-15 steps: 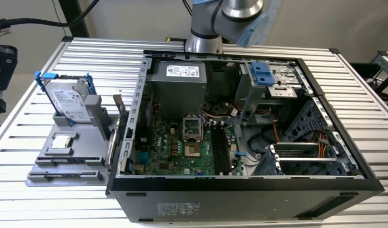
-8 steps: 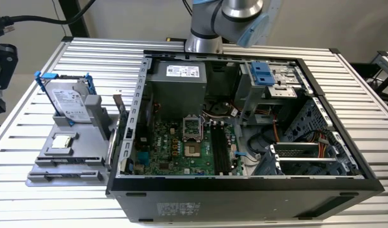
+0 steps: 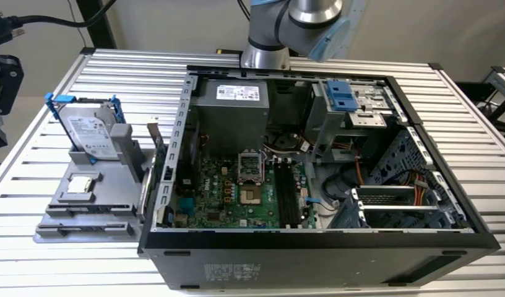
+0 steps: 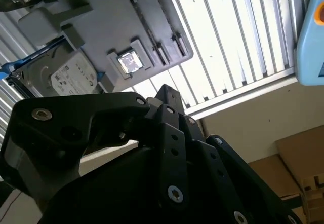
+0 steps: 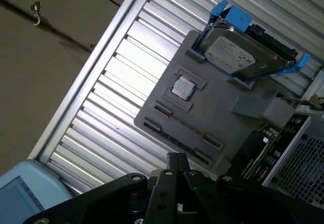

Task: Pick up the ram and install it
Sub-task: 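Pick up the ram and move it above insertion slot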

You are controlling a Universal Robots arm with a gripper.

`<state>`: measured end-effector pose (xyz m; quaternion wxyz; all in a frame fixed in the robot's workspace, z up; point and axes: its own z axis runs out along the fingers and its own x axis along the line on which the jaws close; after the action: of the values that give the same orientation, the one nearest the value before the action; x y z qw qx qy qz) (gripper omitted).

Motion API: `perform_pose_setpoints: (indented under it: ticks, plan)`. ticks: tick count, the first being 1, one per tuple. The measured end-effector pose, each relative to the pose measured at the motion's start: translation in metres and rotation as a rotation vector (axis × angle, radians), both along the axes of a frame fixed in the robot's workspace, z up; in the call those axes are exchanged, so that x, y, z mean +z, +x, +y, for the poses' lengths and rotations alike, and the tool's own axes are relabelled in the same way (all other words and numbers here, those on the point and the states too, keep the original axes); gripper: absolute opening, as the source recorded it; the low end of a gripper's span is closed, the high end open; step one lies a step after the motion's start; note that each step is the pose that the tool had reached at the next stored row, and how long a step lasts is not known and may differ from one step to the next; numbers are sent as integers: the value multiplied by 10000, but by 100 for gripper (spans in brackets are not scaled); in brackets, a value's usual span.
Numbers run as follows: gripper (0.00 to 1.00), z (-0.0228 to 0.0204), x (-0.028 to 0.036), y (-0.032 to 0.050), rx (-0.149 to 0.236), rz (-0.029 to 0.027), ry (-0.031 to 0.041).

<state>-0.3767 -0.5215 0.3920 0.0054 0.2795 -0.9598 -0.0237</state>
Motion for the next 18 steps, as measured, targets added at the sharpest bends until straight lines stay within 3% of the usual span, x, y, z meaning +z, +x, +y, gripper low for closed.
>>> perform_pose_setpoints:
  ticks: [18]
  plan:
    - [0,5,0,-3,590,-10,-4]
